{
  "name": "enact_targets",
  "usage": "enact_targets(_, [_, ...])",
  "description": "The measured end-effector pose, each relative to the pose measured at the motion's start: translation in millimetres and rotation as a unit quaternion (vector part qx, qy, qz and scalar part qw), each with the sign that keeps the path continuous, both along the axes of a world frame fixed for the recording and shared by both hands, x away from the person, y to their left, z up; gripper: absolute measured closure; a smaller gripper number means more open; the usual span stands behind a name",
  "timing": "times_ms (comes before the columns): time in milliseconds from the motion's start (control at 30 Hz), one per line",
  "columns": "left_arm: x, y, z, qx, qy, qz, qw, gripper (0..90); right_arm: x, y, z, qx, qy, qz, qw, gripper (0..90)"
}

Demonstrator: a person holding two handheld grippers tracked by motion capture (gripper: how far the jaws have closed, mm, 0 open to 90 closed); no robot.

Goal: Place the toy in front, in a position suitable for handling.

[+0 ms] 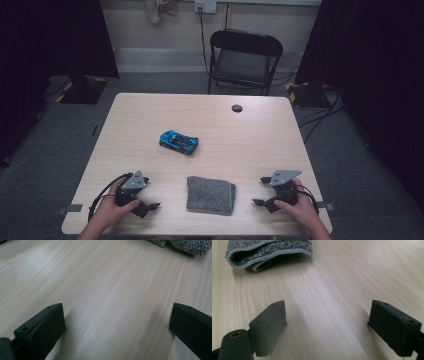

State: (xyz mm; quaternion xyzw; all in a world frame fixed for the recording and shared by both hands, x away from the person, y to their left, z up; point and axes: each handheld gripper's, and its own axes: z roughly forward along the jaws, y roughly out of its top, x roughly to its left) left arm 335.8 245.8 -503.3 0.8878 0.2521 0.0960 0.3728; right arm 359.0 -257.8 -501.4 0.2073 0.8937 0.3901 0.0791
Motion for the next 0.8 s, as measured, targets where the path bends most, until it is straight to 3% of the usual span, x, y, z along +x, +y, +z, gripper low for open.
enact_targets(600, [0.0, 0.0, 0.0, 0.000, 0.000, 0.000, 1.0000, 0.0, 0.7, -0.3, 0.0, 0.000, 0.001, -0.010, 0.9999, 13.8])
enact_targets(800, [0.1, 0.0, 0.0, 0.000, 0.000, 0.000, 1.0000, 0.0, 4.3, -3.4, 0.6, 0.019, 0.019, -0.027, 0.9993, 14.6])
